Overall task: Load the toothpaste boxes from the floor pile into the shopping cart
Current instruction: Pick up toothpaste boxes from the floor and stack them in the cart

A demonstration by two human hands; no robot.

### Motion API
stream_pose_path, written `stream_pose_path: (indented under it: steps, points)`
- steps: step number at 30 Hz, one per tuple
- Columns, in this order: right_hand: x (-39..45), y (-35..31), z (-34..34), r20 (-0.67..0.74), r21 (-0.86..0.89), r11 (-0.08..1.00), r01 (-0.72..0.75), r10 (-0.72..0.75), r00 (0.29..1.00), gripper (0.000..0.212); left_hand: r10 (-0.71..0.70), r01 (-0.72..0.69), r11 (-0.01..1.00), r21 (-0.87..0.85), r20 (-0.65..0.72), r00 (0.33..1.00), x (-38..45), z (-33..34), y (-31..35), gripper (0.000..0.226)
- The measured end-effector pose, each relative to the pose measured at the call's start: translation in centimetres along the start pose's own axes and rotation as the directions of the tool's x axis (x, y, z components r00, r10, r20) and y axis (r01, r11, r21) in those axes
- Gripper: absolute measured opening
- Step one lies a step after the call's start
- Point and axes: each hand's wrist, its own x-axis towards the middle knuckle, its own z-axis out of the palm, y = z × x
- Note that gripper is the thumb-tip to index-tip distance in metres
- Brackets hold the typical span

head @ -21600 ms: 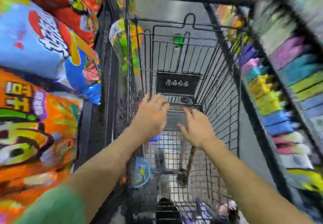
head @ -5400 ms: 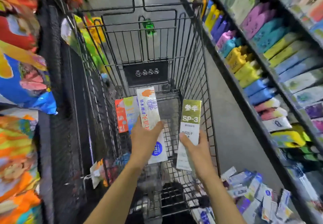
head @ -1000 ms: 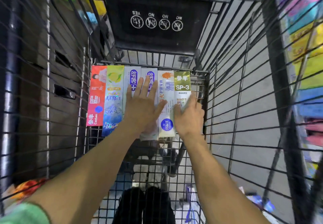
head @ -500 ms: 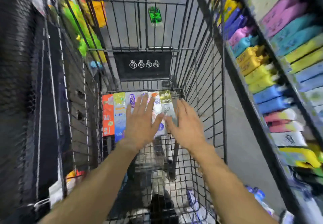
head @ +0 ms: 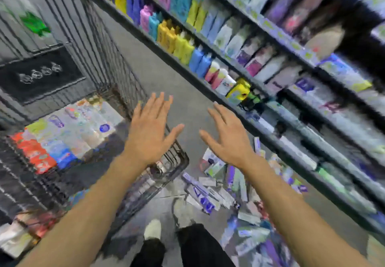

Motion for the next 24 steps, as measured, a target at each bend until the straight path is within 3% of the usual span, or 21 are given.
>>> stream_pose_path:
  steps: [7, 11, 18, 24]
  points:
    - [-14.2, 12.3, 3.8, -0.065, 0.039, 0.965, -0.258, 0.260, 0.963, 0.078, 0.212, -0.200, 0.975, -0.100, 0.137, 0.968, -2.2, 11.1, 12.8, 0.077]
    - [-21.0, 18.4, 10.1, -0.096, 0.068, 0.937, -0.344, 0.349, 0.932, 0.075, 0.305, -0.291, 0.952, -0.093, 0.227, 0.925, -6.2, 20.1, 15.7, 0.071]
    - [-28.2, 25.8, 28.0, -0.043, 0.167, 0.890, -0.424, 0.436, 0.899, 0.077, 0.227, -0.267, 0.964, 0.020, 0.466, 0.855, -15.1, 37.6, 10.1, 0.077]
    - [-29.6, 29.4, 45.8, -0.009, 0.122, 0.906, -0.406, 0.410, 0.912, 0.078, 0.231, -0.329, 0.935, 0.134, 0.477, 0.848, -18.0, 51.6, 1.4, 0.073]
